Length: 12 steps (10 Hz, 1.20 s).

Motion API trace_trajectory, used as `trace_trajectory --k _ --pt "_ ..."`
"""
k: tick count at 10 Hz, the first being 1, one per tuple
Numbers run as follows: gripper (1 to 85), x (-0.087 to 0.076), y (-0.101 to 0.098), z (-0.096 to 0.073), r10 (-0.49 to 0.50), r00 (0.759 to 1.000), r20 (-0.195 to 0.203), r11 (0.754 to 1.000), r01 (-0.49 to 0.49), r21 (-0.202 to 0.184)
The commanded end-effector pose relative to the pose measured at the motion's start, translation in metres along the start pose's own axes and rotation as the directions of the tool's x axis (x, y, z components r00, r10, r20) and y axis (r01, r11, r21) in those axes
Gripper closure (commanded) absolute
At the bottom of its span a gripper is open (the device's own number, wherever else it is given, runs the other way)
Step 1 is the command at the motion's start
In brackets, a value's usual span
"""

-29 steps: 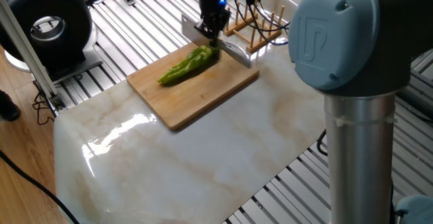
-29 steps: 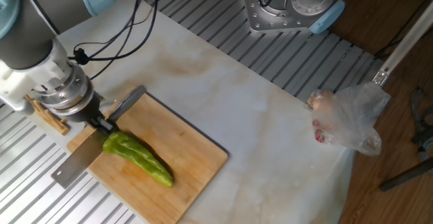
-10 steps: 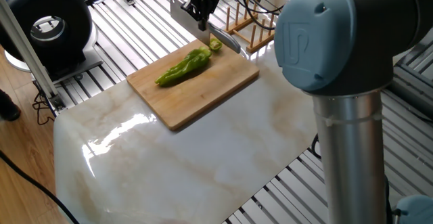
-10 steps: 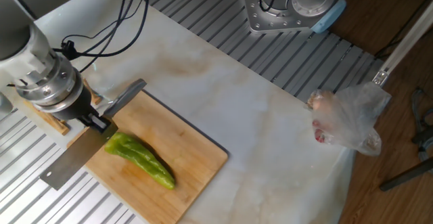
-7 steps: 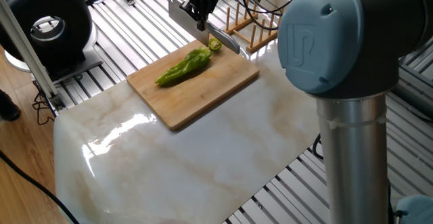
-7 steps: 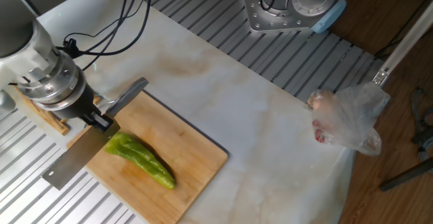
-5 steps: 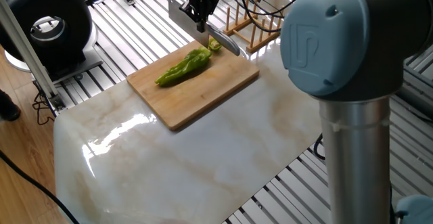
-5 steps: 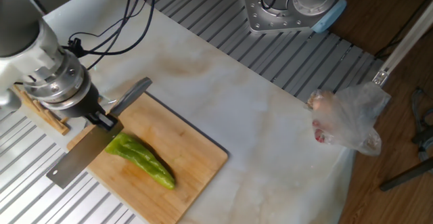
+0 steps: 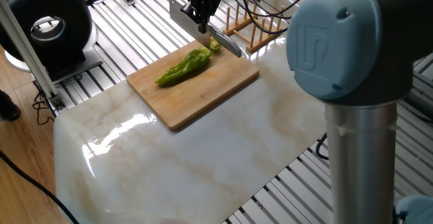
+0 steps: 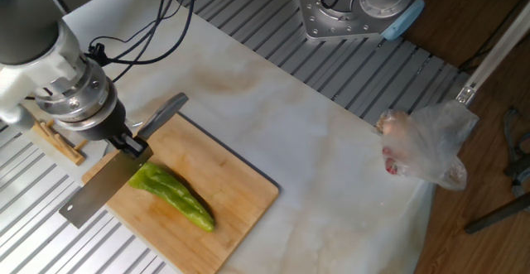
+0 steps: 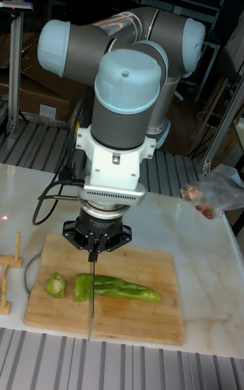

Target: Chop the chili peppers

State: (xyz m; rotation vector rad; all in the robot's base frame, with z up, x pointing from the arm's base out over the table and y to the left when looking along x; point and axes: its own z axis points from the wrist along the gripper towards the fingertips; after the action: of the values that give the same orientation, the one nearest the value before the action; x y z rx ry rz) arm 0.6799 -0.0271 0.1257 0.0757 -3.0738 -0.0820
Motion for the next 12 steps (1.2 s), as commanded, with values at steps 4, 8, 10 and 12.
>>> trace_trajectory --k 4,8,10,12 --pt "84.3 0.010 0.017 0.007 -0.016 1.000 -0.008 1.000 0.016 0.009" --pt "84.3 0.013 0.009 0.012 -0.012 1.000 -0.005 1.000 0.012 0.009" --pt "84.3 0.007 0.006 0.025 -0.002 1.000 0.019 1.000 0.002 -0.004" --pt "84.3 0.009 0.002 0.035 0.012 0.999 0.033 1.000 -0.012 0.003"
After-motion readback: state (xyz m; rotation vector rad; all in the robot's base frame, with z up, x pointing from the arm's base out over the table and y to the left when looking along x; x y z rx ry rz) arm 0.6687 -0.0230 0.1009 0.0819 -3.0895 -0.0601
